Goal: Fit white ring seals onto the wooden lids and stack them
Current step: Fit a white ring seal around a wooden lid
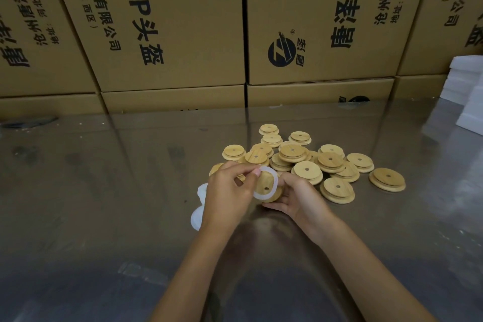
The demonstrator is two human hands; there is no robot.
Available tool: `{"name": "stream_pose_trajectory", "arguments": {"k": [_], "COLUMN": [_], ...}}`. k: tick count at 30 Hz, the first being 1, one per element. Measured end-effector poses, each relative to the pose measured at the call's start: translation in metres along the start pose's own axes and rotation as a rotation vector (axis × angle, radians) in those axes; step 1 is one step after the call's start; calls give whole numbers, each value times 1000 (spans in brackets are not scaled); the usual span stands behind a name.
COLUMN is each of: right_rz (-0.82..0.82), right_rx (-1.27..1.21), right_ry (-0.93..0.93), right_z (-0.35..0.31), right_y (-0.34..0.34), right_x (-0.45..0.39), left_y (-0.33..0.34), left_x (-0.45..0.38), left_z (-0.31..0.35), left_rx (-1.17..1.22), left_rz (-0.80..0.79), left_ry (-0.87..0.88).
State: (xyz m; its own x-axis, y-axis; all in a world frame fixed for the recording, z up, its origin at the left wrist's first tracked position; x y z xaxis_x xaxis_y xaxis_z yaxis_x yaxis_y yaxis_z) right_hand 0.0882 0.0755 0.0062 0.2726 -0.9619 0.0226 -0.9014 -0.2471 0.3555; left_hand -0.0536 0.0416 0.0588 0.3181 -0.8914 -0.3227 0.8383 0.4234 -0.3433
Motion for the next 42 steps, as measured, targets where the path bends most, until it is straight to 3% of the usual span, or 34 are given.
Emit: {"name": "stream_pose_trajectory", "arguments": {"k": [42], "right_rz": [103], "right_rx": [-143], "right_ry": [58], "right_z": [2], "right_y": [-8], "right_x": [-1], "left_y": [6], "left_x": [-4], "left_z": [-13], "left_rx": [-95], "left_rz": [-67], "left_ry": [-40]}}
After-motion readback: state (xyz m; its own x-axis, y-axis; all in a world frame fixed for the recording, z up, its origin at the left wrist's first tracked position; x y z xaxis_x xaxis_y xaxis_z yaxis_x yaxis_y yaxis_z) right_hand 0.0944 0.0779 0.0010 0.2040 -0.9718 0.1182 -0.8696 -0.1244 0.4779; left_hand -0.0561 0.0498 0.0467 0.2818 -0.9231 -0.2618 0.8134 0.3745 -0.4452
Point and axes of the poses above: each hand's wrist, its own x-axis away from the middle knuckle, its own y-axis out of the palm, z = x × y, the point moved 7 cm from there along -x, towards the middle knuckle, and after that the axes turned 9 degrees about -y, right-handed, at the moved point
